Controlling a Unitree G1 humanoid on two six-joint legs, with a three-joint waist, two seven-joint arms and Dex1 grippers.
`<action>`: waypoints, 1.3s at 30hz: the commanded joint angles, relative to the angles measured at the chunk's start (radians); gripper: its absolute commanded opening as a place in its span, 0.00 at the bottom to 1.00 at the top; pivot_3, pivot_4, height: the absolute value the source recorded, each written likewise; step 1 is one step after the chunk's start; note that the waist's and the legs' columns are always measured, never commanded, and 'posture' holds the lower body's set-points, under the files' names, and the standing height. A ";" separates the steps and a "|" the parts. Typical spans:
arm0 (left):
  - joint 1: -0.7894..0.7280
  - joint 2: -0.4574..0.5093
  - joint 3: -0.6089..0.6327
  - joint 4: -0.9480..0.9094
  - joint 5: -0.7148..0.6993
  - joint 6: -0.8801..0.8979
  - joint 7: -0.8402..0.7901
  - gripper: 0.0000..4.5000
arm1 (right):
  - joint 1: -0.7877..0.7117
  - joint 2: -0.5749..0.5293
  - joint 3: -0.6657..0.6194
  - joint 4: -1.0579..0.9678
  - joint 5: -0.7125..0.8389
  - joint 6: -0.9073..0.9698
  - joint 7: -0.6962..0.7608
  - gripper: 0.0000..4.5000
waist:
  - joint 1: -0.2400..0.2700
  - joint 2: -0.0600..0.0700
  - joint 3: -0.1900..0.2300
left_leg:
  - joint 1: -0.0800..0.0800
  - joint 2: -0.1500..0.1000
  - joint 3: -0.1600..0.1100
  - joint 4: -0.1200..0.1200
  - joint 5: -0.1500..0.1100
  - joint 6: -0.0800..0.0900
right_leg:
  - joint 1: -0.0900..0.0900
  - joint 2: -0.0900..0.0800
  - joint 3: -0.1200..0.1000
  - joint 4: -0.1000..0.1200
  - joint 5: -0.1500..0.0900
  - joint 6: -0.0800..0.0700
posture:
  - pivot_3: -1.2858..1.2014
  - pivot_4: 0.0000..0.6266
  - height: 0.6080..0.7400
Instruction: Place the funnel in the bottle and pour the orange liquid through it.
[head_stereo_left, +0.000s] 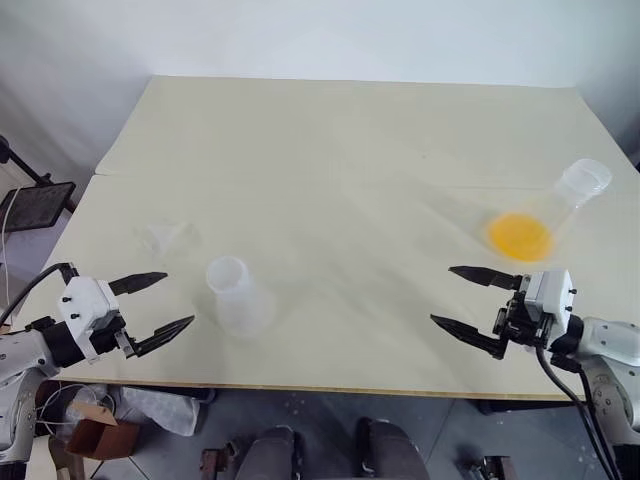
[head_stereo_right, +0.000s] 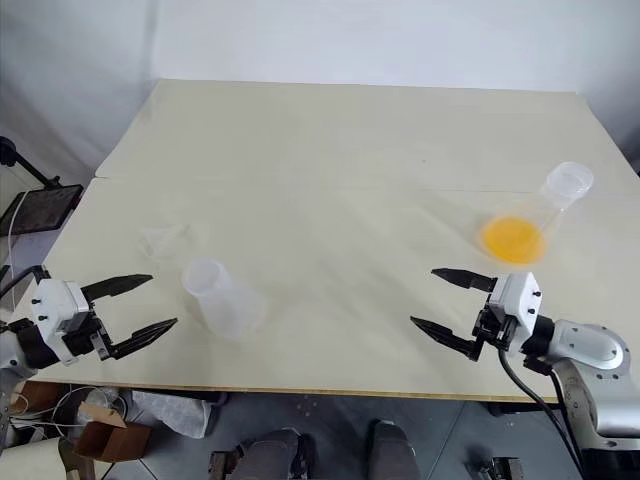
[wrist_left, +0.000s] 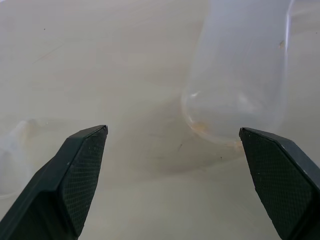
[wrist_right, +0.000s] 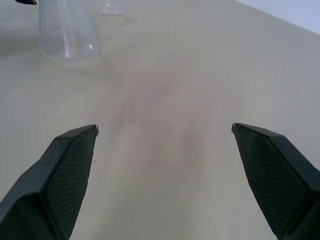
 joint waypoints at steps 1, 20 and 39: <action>0.004 -0.006 0.017 -0.019 -0.001 -0.023 0.007 1.00 | -0.006 0.006 -0.012 -0.003 0.003 -0.013 -0.001 1.00 | 0.000 0.000 0.000 | 0.000 0.000 0.000 0.000 0.000 0.000 | 0.000 0.000 0.000 0.000 0.000 0.000 | 0.52 0.24 1.00; 0.138 -0.136 0.185 -0.119 -0.089 0.090 0.193 1.00 | -0.098 0.096 0.097 -0.033 0.001 -0.004 -0.028 1.00 | -0.005 0.000 0.000 | 0.001 0.000 0.000 0.000 0.000 0.000 | 0.000 0.001 0.000 0.001 0.000 0.000 | 0.52 0.24 1.00; 0.294 -0.252 0.196 -0.257 -0.202 0.162 0.208 1.00 | -0.209 0.174 0.165 -0.087 0.015 0.057 -0.080 1.00 | 0.000 -0.008 -0.005 | 0.000 -0.001 -0.001 0.001 0.000 0.000 | 0.000 -0.002 0.000 0.001 0.000 0.000 | 0.52 0.24 1.00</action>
